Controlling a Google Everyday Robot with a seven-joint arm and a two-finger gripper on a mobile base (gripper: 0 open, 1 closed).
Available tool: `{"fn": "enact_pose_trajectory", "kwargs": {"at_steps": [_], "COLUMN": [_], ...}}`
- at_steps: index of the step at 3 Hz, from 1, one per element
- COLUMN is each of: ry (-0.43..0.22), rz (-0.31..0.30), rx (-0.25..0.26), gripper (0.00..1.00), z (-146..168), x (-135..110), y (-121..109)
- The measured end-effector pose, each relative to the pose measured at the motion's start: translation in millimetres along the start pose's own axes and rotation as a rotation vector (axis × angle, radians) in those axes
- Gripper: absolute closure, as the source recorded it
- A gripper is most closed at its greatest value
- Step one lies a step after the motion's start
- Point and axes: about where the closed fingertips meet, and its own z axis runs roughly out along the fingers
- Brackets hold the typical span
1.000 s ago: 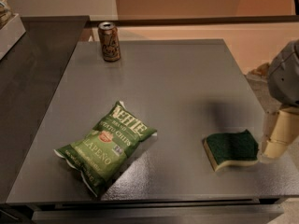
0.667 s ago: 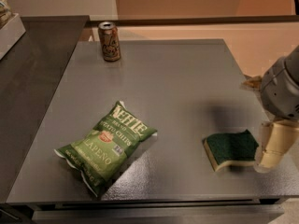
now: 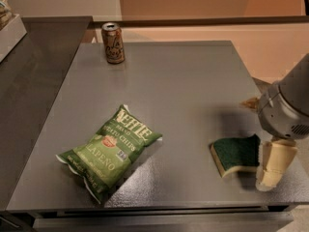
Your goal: Move sponge near orange can
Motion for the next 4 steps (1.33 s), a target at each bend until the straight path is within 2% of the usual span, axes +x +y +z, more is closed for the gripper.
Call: {"fn": "enact_pose_trajectory", "kwargs": {"at_steps": [1, 2, 3, 4], "ry": [-0.007, -0.01, -0.015, -0.015], "rz": [-0.01, -0.018, -0.02, -0.02], "rx": [-0.026, -0.038, -0.036, -0.036], "gripper": [0.03, 0.2, 0.82, 1.0], "z": [11.6, 15.8, 13.4, 13.1], "x": [-0.3, 1.6, 8.8, 9.7], "y": [4.1, 6.7, 5.3, 5.2]}}
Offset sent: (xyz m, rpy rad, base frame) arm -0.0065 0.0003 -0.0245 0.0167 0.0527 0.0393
